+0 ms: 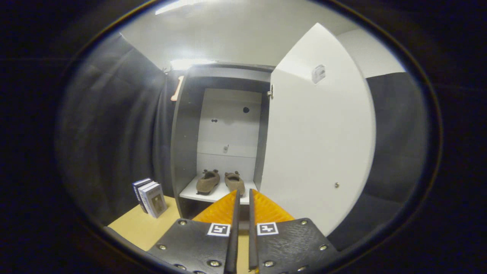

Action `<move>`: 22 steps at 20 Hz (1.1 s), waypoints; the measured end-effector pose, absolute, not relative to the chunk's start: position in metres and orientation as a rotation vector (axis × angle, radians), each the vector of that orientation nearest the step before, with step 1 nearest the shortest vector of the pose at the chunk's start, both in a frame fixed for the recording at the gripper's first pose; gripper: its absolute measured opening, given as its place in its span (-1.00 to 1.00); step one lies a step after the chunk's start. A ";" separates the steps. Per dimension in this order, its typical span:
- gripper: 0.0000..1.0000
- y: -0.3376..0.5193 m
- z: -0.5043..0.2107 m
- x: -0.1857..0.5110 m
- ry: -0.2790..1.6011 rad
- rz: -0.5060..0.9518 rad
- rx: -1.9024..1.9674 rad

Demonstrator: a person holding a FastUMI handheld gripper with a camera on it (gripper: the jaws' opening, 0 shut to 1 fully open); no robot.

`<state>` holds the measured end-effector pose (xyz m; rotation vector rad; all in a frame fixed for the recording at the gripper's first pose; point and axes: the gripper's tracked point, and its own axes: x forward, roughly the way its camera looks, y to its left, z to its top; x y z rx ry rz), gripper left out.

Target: Open the shoe cabinet door, grab the shoes and put them into the shoe cabinet, then close the shoe cabinet door.

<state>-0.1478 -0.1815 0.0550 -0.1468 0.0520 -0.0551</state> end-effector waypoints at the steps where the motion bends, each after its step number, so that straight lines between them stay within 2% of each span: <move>1: -0.78 -0.189 0.059 -0.158 0.044 -0.054 -0.149; 7: -0.77 -0.254 0.085 -0.208 -0.017 -0.105 -0.151; 12: -0.72 -0.312 0.085 -0.215 -0.023 -0.186 -0.131; 14: -0.55 -0.331 0.082 -0.212 -0.018 -0.211 -0.120; 15: -0.55 -0.337 0.080 -0.209 -0.014 -0.218 -0.114; 18: 0.07 -0.353 0.070 -0.195 0.015 -0.223 -0.103; 22: 0.37 -0.361 0.051 -0.175 0.070 -0.216 -0.105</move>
